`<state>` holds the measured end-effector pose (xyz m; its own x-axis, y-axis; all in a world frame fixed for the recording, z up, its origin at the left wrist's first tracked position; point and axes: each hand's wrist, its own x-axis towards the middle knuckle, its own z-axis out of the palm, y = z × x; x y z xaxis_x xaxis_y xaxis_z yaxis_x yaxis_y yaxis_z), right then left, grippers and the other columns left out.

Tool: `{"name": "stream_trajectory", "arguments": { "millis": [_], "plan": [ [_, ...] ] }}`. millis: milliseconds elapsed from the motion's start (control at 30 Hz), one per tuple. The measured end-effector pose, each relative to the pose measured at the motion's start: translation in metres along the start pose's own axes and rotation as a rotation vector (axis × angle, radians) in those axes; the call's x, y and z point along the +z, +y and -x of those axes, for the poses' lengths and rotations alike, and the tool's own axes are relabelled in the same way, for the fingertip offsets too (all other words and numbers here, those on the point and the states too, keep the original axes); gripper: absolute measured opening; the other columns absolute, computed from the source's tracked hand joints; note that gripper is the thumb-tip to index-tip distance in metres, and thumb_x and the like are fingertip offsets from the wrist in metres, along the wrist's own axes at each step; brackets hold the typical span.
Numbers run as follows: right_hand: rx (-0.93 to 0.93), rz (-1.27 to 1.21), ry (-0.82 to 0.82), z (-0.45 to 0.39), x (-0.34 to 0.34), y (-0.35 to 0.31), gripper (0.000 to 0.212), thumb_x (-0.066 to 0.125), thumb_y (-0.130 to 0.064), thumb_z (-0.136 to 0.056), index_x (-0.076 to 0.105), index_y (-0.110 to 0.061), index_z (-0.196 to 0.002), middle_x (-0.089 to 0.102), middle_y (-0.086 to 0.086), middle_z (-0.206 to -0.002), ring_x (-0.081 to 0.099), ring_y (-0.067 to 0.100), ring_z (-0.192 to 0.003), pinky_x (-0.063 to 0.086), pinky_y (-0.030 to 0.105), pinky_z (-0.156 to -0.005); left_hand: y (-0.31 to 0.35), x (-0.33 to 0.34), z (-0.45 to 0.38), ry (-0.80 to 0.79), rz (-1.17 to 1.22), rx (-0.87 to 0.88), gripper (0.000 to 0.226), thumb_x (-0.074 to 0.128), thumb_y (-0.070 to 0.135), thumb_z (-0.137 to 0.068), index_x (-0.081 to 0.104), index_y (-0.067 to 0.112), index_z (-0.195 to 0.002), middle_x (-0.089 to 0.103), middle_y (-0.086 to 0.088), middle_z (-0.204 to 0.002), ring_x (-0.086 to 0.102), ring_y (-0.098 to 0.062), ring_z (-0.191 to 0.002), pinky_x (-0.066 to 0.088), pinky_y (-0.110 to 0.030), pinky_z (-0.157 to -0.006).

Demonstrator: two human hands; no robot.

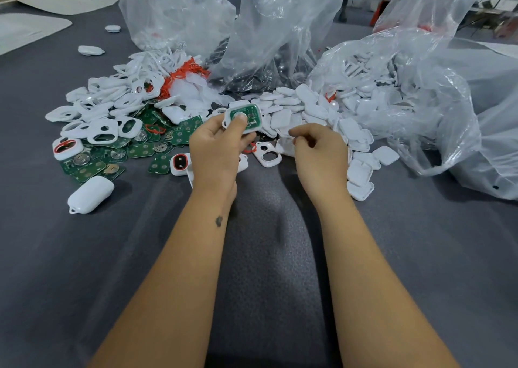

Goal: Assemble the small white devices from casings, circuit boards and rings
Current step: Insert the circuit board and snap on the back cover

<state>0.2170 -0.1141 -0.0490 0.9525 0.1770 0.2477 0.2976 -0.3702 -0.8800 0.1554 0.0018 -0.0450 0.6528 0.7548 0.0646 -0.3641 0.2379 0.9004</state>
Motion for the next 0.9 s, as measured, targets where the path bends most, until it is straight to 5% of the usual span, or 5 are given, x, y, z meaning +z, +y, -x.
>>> {"name": "stream_trajectory", "arguments": {
  "millis": [167,467,800,900],
  "plan": [
    [-0.171,0.550,0.009,-0.001,-0.001,0.010,0.036,0.054,-0.023,-0.085,0.065,-0.021,-0.119,0.057,0.007,-0.113,0.045,0.028,-0.110,0.031,0.033,-0.084,-0.002,0.000,0.000,0.004,-0.004,0.018,0.016,0.062,0.003,-0.092,0.069,0.011,-0.080,0.073,0.006,-0.071,0.071,-0.008,-0.073,0.055,-0.017,-0.067],
    [-0.129,0.801,-0.022,0.000,-0.004,0.014,0.029,0.052,-0.029,-0.082,0.060,-0.015,-0.106,0.053,0.006,-0.112,0.038,0.030,-0.108,0.022,0.037,-0.081,-0.003,0.002,0.003,-0.028,-0.019,0.003,0.014,0.062,0.004,-0.092,0.069,0.013,-0.084,0.075,0.005,-0.076,0.072,-0.008,-0.077,0.055,-0.018,-0.068],
    [-0.090,0.280,-0.054,-0.003,-0.005,0.009,0.043,0.071,-0.016,-0.081,0.063,-0.015,-0.124,0.062,0.004,-0.119,0.055,0.019,-0.112,0.032,0.017,-0.081,-0.007,0.006,0.006,-0.121,-0.084,-0.025,0.013,0.063,0.004,-0.092,0.070,0.014,-0.088,0.075,0.003,-0.081,0.072,-0.012,-0.079,0.055,-0.018,-0.067],
    [-0.057,0.106,0.020,-0.002,-0.005,0.004,0.047,0.071,-0.016,-0.079,0.062,-0.018,-0.125,0.062,0.001,-0.118,0.058,0.015,-0.109,0.045,0.027,-0.094,-0.007,0.006,0.006,-0.109,-0.080,-0.034,0.013,0.063,0.004,-0.092,0.069,0.014,-0.087,0.076,0.003,-0.080,0.073,-0.012,-0.079,0.055,-0.018,-0.067]
  ]
}}
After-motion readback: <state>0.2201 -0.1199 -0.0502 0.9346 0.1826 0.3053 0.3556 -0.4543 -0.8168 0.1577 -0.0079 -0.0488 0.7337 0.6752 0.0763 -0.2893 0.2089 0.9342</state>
